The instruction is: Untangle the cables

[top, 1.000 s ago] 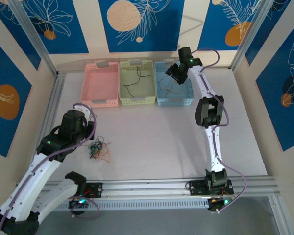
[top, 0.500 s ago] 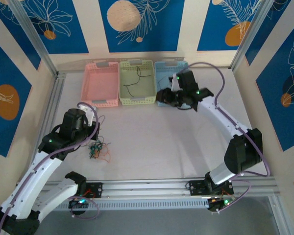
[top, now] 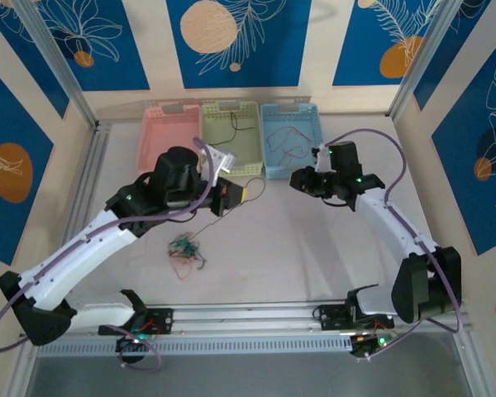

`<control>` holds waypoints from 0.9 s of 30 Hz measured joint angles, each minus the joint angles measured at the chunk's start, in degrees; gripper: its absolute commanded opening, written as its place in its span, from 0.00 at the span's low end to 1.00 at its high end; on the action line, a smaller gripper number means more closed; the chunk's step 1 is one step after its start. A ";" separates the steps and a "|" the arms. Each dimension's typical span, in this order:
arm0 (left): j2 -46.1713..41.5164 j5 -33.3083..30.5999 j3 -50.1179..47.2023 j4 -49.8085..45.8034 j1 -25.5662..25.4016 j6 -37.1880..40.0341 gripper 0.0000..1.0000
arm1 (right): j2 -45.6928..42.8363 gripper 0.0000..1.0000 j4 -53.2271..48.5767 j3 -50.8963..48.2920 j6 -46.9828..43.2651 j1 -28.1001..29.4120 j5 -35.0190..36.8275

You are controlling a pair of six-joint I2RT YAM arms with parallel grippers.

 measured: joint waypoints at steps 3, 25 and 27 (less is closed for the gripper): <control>2.10 0.15 4.70 0.31 -0.33 0.07 0.00 | -0.11 0.27 0.70 -0.11 0.35 -1.01 -1.14; -13.31 -11.82 -30.18 0.24 18.23 -5.42 0.00 | 12.81 0.38 2.73 -1.22 1.73 10.82 -5.53; -13.40 -11.96 -33.94 0.26 19.65 -6.08 0.00 | 14.82 0.39 2.78 -1.22 1.70 12.13 -5.64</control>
